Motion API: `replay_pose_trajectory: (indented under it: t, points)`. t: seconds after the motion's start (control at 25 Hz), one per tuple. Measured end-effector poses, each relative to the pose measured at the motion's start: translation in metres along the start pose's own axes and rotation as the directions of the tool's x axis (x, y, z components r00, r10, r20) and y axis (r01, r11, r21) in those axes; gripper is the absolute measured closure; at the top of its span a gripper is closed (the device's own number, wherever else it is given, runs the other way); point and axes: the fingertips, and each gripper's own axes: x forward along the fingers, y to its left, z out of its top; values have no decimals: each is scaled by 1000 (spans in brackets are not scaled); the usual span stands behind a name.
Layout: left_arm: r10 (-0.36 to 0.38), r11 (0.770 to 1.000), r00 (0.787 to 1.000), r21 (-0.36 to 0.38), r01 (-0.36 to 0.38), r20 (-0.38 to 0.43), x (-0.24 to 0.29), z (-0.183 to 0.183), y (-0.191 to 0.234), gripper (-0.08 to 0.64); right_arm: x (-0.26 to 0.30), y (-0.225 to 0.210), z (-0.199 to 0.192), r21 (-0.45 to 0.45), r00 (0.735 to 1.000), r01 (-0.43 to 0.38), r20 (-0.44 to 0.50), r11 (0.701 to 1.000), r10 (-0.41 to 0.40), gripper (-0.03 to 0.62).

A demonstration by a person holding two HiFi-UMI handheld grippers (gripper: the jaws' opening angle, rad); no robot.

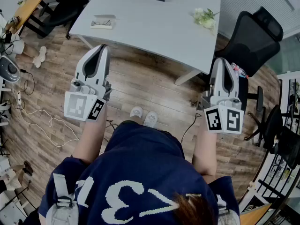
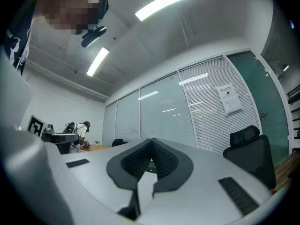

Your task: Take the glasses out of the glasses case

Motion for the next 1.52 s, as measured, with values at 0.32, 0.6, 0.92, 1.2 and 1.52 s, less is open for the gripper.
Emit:
replay_pose_trajectory:
  t: [0.32,0.6,0.92,1.2,1.52]
  points:
    - [13,1000,1000,4,-13,-15,8,-1,-6,540,8,-7,4,61,999,-45,33,997,43,566]
    - [23,1000,1000,-9,-23,-21,26,-14,13,540,35,-5,-3,67,998,-61,27,996,60,566]
    - [-23,1000,999,-20,24,22,105,-22,58,540,117,-14,-2,45,997,-53,50,998,51,566]
    - [-79,996,996,-26,80,35,180,-30,128,540,211,-9,1,22,997,-15,82,1000,13,566]
    - [-132,990,991,-43,133,26,246,-47,153,540,265,-33,-3,31,995,43,91,999,-45,565]
